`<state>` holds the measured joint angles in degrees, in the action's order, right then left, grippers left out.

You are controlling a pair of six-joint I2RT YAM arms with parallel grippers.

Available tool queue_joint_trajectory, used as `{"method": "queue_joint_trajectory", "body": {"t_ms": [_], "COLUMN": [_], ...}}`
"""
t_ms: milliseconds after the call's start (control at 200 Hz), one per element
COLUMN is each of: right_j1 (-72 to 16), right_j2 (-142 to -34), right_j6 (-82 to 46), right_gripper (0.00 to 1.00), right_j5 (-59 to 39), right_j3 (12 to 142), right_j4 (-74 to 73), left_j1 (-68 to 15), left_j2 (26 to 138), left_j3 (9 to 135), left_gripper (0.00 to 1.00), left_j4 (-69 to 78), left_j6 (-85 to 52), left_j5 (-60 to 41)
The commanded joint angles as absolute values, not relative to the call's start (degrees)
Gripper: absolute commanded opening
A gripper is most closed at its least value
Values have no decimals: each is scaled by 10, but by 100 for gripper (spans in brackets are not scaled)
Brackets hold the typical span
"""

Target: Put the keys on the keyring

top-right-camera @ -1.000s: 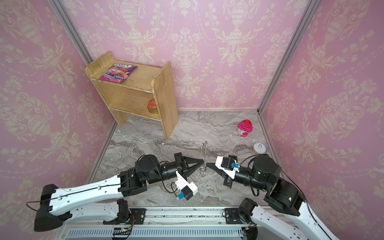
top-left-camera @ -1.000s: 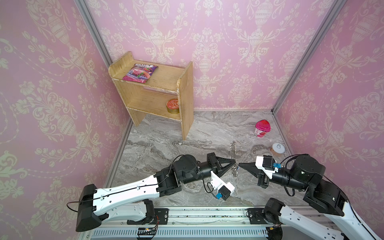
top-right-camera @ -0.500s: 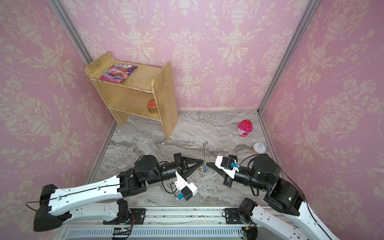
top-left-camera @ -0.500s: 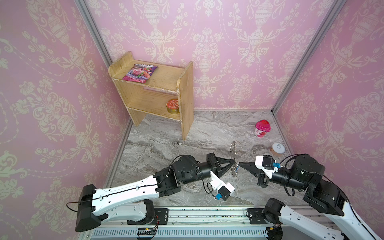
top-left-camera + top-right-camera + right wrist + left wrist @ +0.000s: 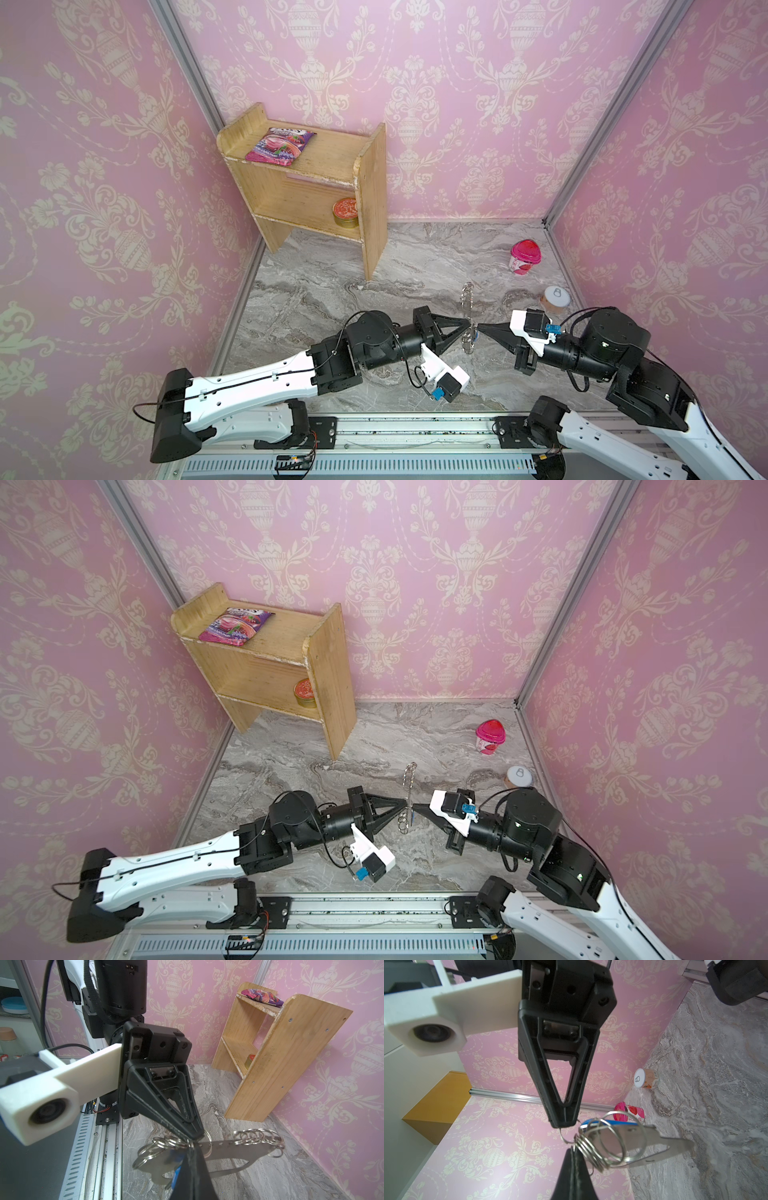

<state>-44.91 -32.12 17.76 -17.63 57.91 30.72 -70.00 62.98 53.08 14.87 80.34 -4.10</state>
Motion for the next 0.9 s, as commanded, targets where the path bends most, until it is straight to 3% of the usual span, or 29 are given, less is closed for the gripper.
{"method": "queue_joint_trajectory", "body": {"t_ms": [0, 896], "right_j1": [-452, -451], "right_j2": [-327, -347], "right_j6": [163, 168], "right_gripper": [0, 0], "right_j5": [-152, -109], "right_j3": [596, 606], "right_j4": [294, 317], "left_j1": [-709, -720], "left_j2": [617, 604], "left_j3": [525, 521], "left_gripper": [0, 0], "left_j4": [149, 146], "left_j6": [815, 824], "left_j5": [-48, -51]}}
